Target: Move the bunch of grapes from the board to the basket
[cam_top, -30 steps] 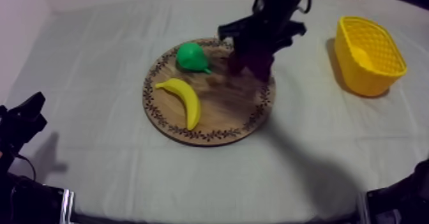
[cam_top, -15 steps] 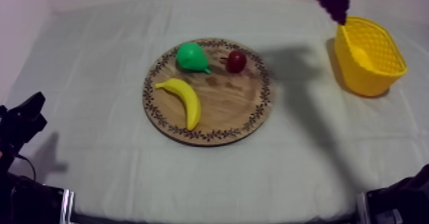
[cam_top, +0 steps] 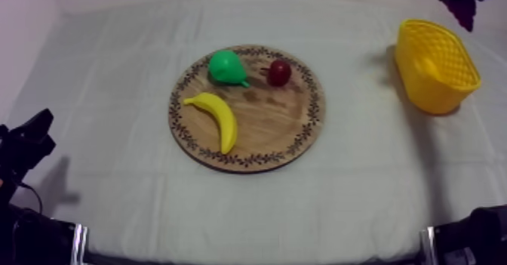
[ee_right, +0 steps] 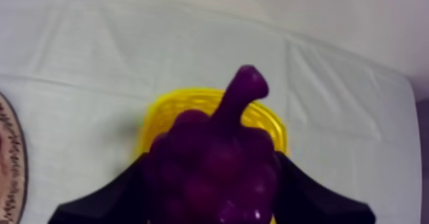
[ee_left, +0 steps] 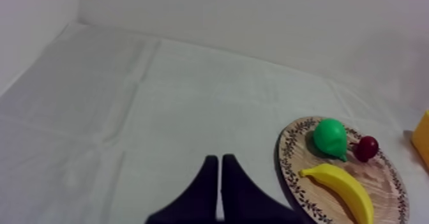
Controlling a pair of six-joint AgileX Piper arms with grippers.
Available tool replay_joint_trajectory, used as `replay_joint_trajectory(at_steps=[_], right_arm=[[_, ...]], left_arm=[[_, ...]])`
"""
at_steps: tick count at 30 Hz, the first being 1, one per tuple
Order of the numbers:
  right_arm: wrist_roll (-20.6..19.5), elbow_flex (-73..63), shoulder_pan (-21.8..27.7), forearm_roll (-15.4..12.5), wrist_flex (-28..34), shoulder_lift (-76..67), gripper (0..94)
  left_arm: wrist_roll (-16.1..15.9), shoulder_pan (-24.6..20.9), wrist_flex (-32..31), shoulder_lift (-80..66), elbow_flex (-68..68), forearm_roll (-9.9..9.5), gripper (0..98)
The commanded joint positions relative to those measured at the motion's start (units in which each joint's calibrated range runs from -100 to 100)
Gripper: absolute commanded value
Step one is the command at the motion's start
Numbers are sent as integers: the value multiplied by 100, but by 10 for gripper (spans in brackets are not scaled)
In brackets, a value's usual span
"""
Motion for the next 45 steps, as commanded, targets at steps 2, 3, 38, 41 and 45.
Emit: replay_joint_trajectory(at_steps=[2,3,38,41,45], right_arm=[[84,76,302,-55,-148,236,348],[86,102,340,-72,-170,320,349],[-280,-34,286,-248,19,1961,741],[-273,203,253,-244,-131,1452,712],[-286,634,207,-217,-382,548,650]], left_arm=[[-1,0,-3,0,-3,0,1],[-1,0,-3,0,-3,0,1],[-1,0,-3,0,-3,0,1],[-1,0,-3,0,-3,0,1],[-1,0,-3,0,-3,0,1]])
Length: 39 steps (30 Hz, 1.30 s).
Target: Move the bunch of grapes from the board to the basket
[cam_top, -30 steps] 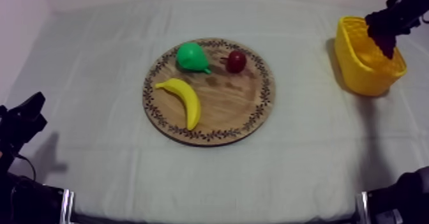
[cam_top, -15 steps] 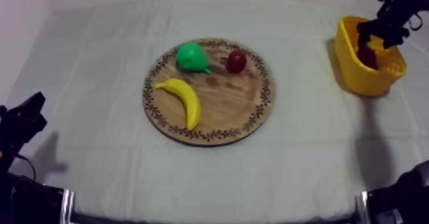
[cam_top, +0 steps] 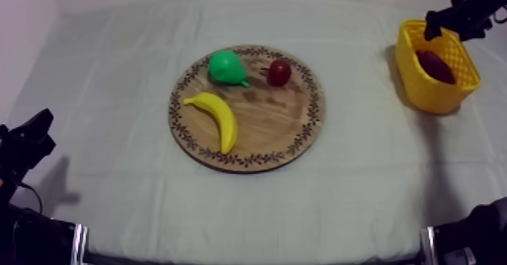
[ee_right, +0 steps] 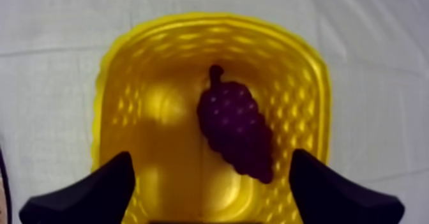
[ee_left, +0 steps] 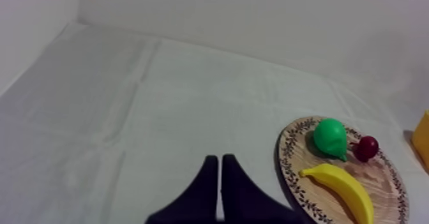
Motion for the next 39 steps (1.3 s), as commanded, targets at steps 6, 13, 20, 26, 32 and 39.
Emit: replay_joint_trajectory(at_steps=[6,13,20,26,32,39], right_arm=[[66,978,-6,-97,-476,-2063,550],[157,2485,-13,-155,-1421,-3767,433],[233,4033,-138,-184,-2108,-5433,363],[194,5034,-329,-162,-2330,-6641,302],[131,6100,-455,-134,-2715,-7791,190],[-163,7040,-533,0,-2903,-8893,49]], left_arm=[[-2,0,-3,0,-3,0,1],[-1,0,-3,0,-3,0,1],[-1,0,-3,0,-3,0,1],[-1,0,-3,0,-3,0,1],[-1,0,-3,0,-3,0,1],[-1,0,-3,0,-3,0,1]])
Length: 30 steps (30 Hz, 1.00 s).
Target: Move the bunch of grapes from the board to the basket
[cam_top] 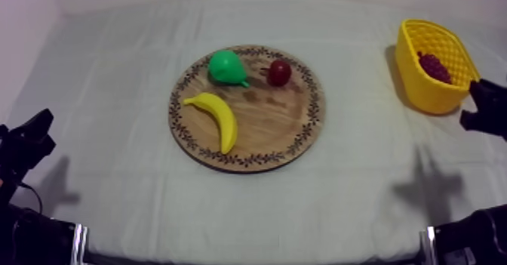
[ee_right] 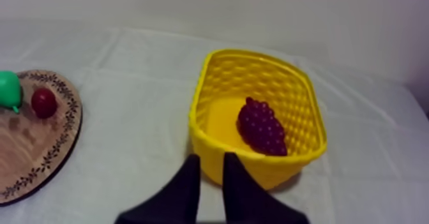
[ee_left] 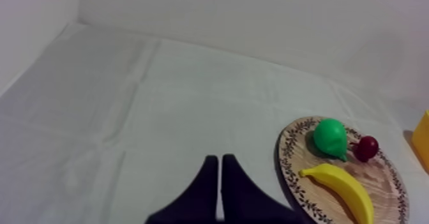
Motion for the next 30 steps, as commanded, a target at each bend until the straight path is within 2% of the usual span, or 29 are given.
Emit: replay_joint_trajectory(at_steps=[1,6,15,19,23,26,30], right_arm=[[-112,358,-5,14,-61,-541,36],[-256,715,71,-35,32,-1212,11],[-13,1074,428,-719,-4,-1714,5],[-111,1136,442,-790,37,-1737,4],[-646,1151,391,-649,320,-1745,4],[-1344,1154,367,-464,682,-1746,47],[-1715,1155,368,-273,1040,-1747,66]], left_arm=[[-1,0,-3,0,-3,0,1],[-1,0,-3,0,-3,0,1],[-1,0,-3,0,-3,0,1],[-1,0,-3,0,-3,0,1],[-2,0,-3,0,-3,0,1],[-1,0,-3,0,-3,0,1],[-1,0,-3,0,-3,0,1]])
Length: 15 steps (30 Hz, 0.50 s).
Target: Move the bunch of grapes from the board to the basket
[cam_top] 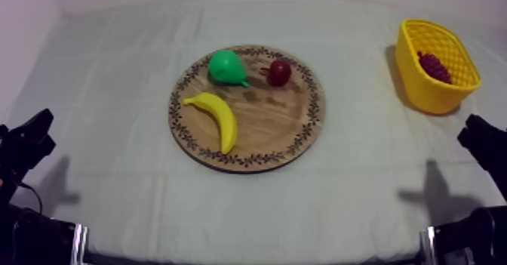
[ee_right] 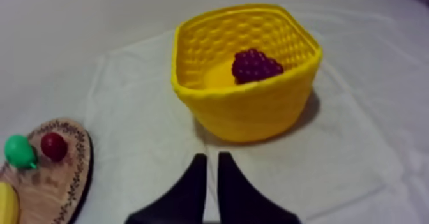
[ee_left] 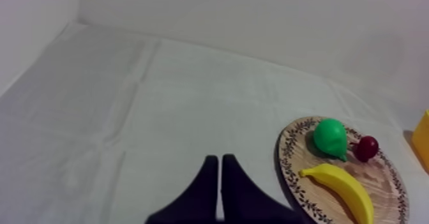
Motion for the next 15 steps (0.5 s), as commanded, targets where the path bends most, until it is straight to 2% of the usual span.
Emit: replay_joint_trajectory(at_steps=[1,3,5,11,15], right_arm=[[-458,4,-2,68,195,-4,50],[-267,4,-5,97,273,-5,26],[100,4,-5,112,313,-5,14],[1596,4,-1,124,347,-5,4],[2022,4,-1,125,350,-5,3]], left_arm=[[2,0,-3,0,-3,0,1],[2,0,-3,0,-3,0,1],[2,0,-3,0,-3,0,1],[1,0,-3,0,-3,0,1],[1,0,-3,0,-3,0,1]])
